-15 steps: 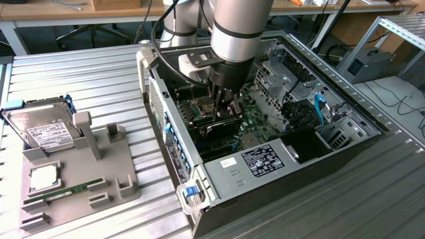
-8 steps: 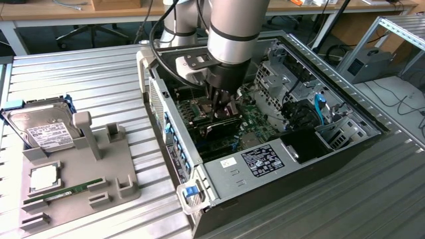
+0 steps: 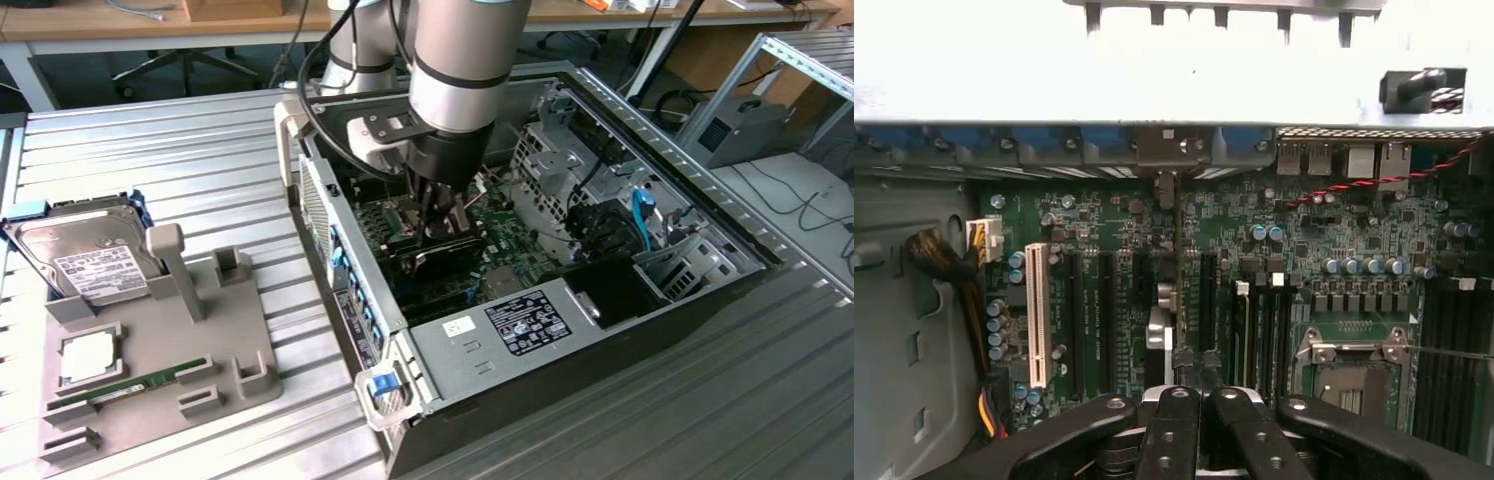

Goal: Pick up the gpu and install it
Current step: 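Press down on the gpu until it lock into place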

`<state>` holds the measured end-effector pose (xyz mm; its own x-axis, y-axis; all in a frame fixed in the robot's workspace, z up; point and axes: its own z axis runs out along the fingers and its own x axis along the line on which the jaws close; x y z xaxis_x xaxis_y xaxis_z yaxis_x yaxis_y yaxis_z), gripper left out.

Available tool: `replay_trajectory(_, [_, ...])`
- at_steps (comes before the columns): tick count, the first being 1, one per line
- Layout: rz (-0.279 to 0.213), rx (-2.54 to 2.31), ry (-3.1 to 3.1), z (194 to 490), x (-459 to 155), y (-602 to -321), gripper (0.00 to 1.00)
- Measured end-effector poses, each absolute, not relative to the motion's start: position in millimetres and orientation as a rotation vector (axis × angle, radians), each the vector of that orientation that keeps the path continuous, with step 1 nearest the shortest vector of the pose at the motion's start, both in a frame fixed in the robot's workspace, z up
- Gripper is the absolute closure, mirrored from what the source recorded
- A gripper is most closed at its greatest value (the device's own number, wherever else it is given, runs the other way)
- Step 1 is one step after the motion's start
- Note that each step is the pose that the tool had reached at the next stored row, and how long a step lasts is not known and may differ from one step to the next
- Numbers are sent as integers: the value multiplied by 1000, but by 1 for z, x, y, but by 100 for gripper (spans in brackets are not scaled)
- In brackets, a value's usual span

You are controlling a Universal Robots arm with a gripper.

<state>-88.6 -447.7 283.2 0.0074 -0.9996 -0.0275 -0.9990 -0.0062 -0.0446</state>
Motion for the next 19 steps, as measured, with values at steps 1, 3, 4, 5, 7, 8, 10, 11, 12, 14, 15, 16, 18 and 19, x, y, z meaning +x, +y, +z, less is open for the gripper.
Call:
replay_trajectory(1, [-19,-2193,2178,282,-89,-448,89])
replay_trajectory(3, [-19,-2193,2178,282,-89,-448,89])
replay_trajectory(4, [-19,-2192,2178,282,-89,-448,89])
replay_trajectory(5, [-19,-2193,2178,282,-89,-450,89])
replay_trajectory(7, [-19,-2192,2178,282,-89,-451,89])
replay_trajectory(8, [-19,-2192,2178,281,-89,-451,89])
replay_trajectory(10, [-18,-2192,2178,280,-90,-451,89])
replay_trajectory(11, [-18,-2192,2178,279,-90,-451,89])
replay_trajectory(12, [-18,-2193,2178,279,-90,-451,89])
replay_trajectory(14, [-18,-2192,2178,279,-90,-451,89])
replay_trajectory(15, [-18,-2192,2178,278,-91,-451,89])
replay_trajectory(16, [-18,-2192,2178,278,-91,-451,89])
replay_trajectory(18, [-18,-2192,2178,277,-91,-451,89])
replay_trajectory(19, [-18,-2192,2178,277,-91,-451,89])
